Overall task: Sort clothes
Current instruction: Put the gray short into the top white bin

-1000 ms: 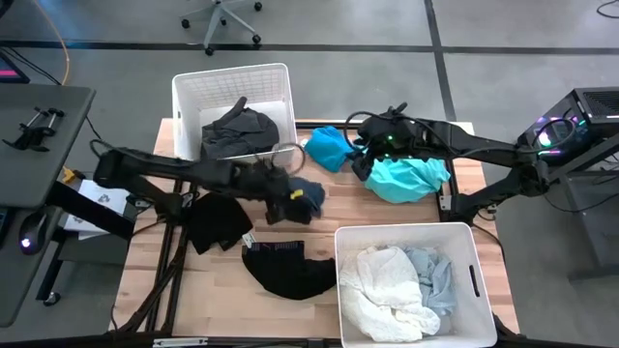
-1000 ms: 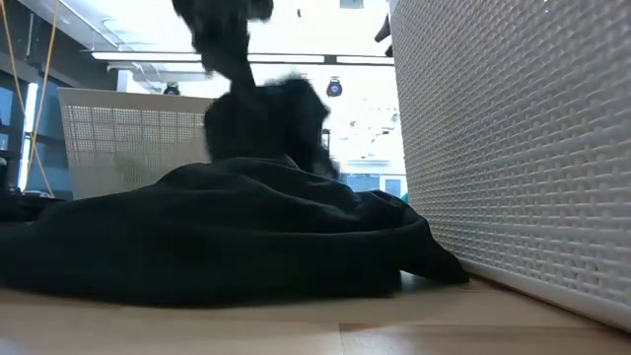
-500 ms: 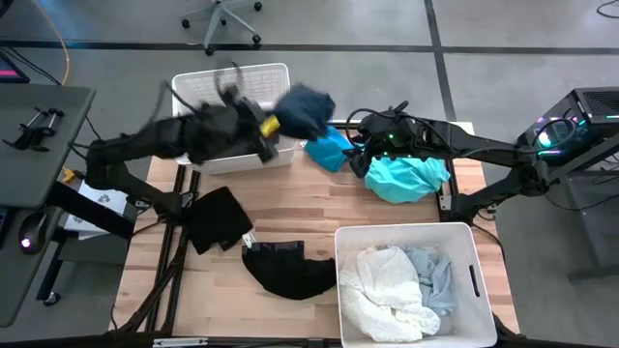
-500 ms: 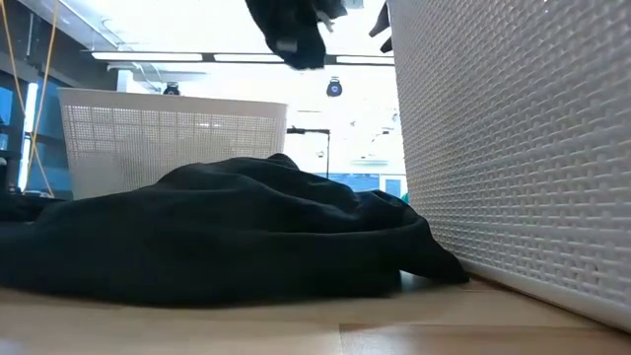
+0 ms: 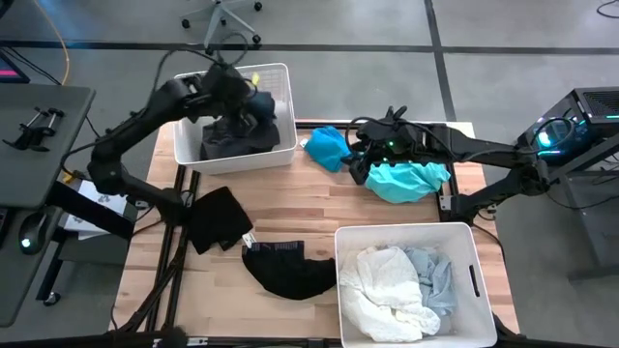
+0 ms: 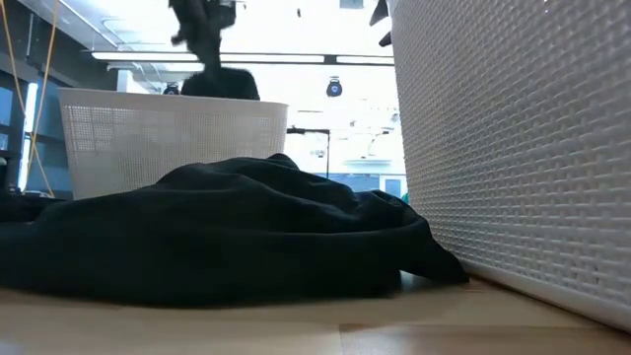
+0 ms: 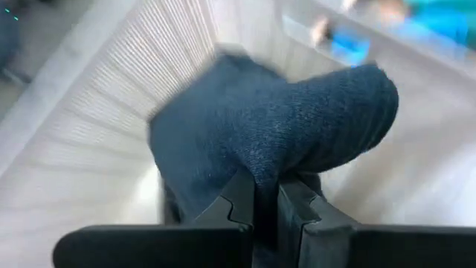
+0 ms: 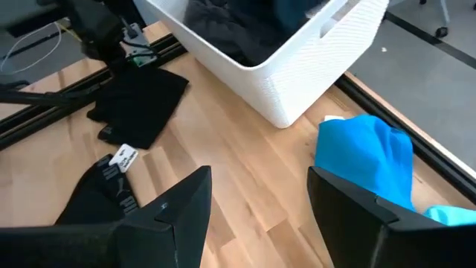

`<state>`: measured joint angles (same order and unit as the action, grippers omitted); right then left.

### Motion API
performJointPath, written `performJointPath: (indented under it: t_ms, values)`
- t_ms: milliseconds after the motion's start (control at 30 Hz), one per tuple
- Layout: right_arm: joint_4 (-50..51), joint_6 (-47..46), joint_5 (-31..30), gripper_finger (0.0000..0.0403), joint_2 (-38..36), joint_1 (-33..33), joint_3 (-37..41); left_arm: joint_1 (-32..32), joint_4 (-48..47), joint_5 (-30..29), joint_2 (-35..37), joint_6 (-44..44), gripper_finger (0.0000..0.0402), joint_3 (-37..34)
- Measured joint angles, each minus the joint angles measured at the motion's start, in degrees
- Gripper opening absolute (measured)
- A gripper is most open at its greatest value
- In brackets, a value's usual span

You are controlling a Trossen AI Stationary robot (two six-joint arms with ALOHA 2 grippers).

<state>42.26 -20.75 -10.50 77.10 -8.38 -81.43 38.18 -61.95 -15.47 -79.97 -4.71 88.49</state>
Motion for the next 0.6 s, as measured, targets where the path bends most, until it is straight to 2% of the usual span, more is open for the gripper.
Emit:
performJointPath:
  t_ms: [167, 333, 433, 600]
  values:
    - [0.05, -1.57, -0.01, 0.0209, 0.0, 0.69, 0.0, 5.34, 5.72, 6.77, -1.83, 0.15, 0.0011, -14.46]
    - [0.8, -3.37, -0.03, 0.0209, 0.0, 1.45, 0.0, 7.26, 12.14, 6.74, -3.36, 3.91, 0.0014, -26.86]
    - [2.02, -4.23, -0.03, 0.0209, 0.0, 2.03, 0.0, 7.32, 13.96, 6.84, -3.21, 4.78, 0.0031, -30.09]
    - [3.71, -4.77, -0.07, 0.0209, 0.0, 2.24, 0.0, 7.22, 11.33, 12.28, -1.54, 4.68, 0.0094, -28.29]
